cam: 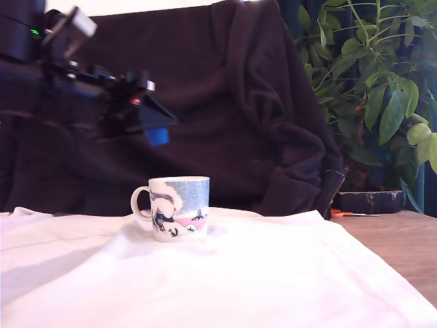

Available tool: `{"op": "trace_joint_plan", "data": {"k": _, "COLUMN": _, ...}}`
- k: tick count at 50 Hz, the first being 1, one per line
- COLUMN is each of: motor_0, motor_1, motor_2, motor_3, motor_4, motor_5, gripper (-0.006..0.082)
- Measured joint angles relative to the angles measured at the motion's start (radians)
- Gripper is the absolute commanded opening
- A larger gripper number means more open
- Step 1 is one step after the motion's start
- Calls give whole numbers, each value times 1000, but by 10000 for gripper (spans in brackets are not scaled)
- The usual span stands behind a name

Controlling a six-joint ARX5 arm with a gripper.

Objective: Pick the blue coffee capsule and place it inside the blue coffee cup

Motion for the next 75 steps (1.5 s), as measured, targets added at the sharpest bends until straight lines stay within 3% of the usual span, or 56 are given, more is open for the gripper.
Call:
{"op": "trace_joint_plan", "data": {"k": 7, "motor_0": -10, "motor_1": 58, "motor_2": 34, "motor_3": -4, "motor_4": 0, "motor_5": 0, "gripper": 10}}
{"op": "trace_joint_plan", "data": {"k": 10, "motor_0": -10, "motor_1": 69, "motor_2": 43, "motor_3": -7, "motor_4": 0, "motor_5": 0, "gripper": 60}}
{"op": "trace_joint_plan", "data": {"k": 13, "motor_0": -10, "motor_1": 71, "motor_2": 51, "motor_3": -24, "motor_4": 0, "motor_5": 0, "gripper": 195}}
{"op": "trace_joint_plan", "data": {"k": 19, "motor_0": -10, "motor_1": 71, "motor_2": 60, "motor_3": -69, "motor_4": 2, "motor_5": 0, "gripper": 591}}
{"op": "trace_joint_plan", "data": {"k": 22, "motor_0": -10, "motor_1": 71, "motor_2": 60, "motor_3": -85, "motor_4": 19, "motor_5": 0, "gripper": 708}}
{"op": "trace_joint_plan", "data": {"k": 34, "motor_0": -10, "motor_1": 71, "motor_2": 60, "motor_3": -89, "motor_4": 51, "motor_5": 31, "gripper": 721}}
{"op": "trace_joint_plan", "data": {"k": 39, "motor_0": -10, "motor_1": 71, "motor_2": 60, "motor_3": -78, "motor_4": 52, "motor_5": 39, "gripper": 695}}
{"op": "trace_joint_plan", "data": {"k": 43, "motor_0": -9, "motor_1": 70, "motor_2": 60, "motor_3": -71, "motor_4": 52, "motor_5": 42, "gripper": 579}}
{"op": "trace_joint_plan", "data": {"k": 46, "motor_0": -2, "motor_1": 68, "motor_2": 60, "motor_3": -72, "motor_4": 53, "motor_5": 42, "gripper": 405}}
{"op": "trace_joint_plan", "data": {"k": 51, "motor_0": 17, "motor_1": 41, "motor_2": 60, "motor_3": -99, "motor_4": 53, "motor_5": 42, "gripper": -8}}
{"op": "trace_joint_plan", "data": {"k": 52, "motor_0": 21, "motor_1": 32, "motor_2": 60, "motor_3": -106, "motor_4": 53, "motor_5": 42, "gripper": -36}}
{"op": "trace_joint_plan", "data": {"k": 54, "motor_0": 34, "motor_1": 5, "motor_2": 60, "motor_3": -120, "motor_4": 53, "motor_5": 42, "gripper": 2}}
{"op": "trace_joint_plan", "data": {"k": 75, "motor_0": 253, "motor_1": -289, "motor_2": 64, "motor_3": -451, "motor_4": 9, "motor_5": 106, "gripper": -21}}
